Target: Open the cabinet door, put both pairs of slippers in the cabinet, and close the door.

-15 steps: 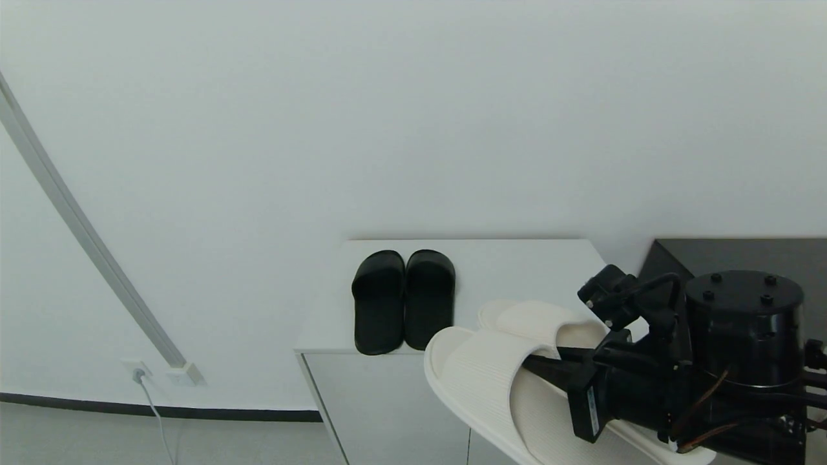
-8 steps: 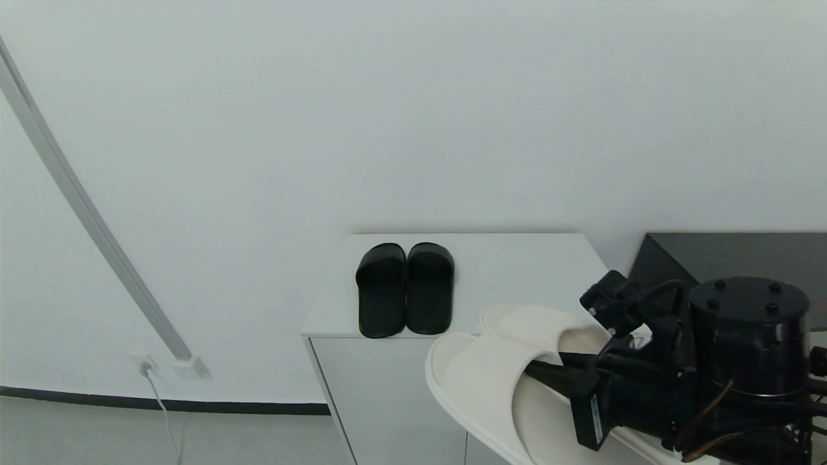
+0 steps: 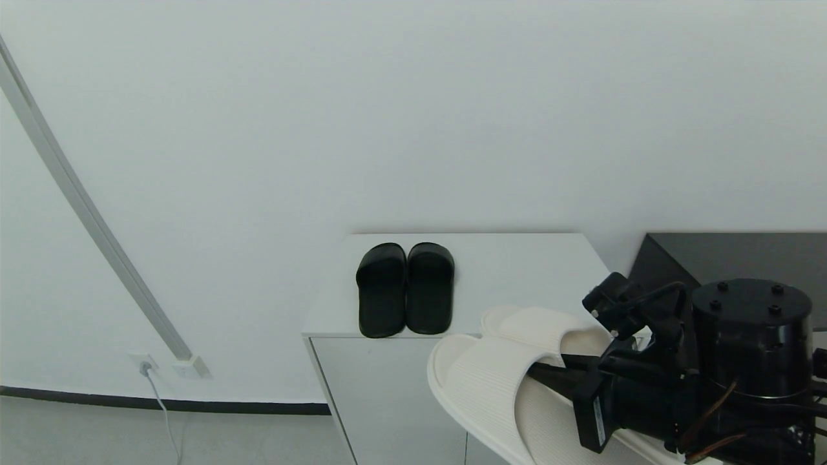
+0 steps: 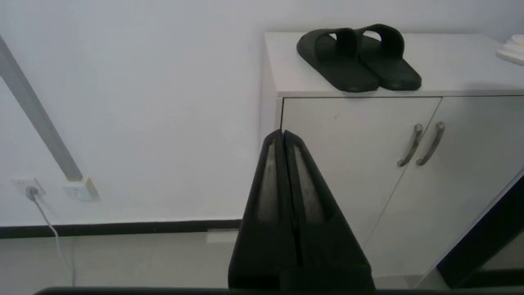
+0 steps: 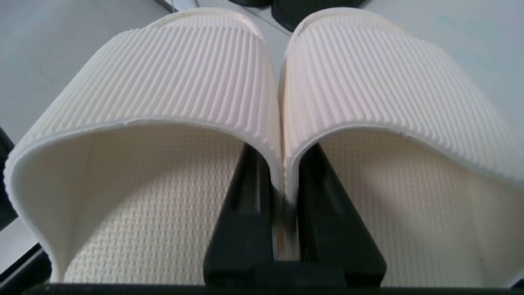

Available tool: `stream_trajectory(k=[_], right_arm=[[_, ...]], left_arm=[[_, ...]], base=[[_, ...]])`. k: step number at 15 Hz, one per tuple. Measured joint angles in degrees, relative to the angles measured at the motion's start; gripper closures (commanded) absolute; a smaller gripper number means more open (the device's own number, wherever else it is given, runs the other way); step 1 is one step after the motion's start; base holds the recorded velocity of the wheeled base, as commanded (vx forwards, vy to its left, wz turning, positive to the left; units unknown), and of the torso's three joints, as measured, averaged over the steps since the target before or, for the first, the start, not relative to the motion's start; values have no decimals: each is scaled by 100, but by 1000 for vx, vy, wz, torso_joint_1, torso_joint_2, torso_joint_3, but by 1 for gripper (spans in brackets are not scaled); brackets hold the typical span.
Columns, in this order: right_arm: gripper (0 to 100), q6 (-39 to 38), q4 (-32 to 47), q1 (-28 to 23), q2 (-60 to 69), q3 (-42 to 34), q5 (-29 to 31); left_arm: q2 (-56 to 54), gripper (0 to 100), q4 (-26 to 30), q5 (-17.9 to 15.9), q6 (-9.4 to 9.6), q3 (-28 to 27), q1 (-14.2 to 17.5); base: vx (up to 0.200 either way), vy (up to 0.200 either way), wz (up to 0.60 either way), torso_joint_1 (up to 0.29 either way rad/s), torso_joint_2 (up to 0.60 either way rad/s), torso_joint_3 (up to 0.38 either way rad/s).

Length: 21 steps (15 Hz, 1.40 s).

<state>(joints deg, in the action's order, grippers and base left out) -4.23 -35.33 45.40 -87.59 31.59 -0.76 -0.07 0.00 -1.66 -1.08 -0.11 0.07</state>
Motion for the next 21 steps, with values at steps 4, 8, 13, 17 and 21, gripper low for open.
stream_trajectory(k=[4,8,13,17,21], right_arm=[[100,0,-2,2,0,-4,0],[100,0,0,0,-1,-11,0],[100,2,0,18,-6,-28,7],[100,0,0,18,-11,-33,13],[100,7,0,22,-12,-39,16]], left_arm=[[0,100,0,0,5,1,0],[0,100,0,-1,5,1,0],[0,0,0,-11,2,1,0],[0,0,0,-11,5,1,0],[0,0,0,-11,5,1,0]], base=[[0,0,0,-56,121,68],[0,0,0,-154,349,193],[0,0,0,-164,383,215],[0,0,0,-211,508,290],[0,0,0,-226,547,317]])
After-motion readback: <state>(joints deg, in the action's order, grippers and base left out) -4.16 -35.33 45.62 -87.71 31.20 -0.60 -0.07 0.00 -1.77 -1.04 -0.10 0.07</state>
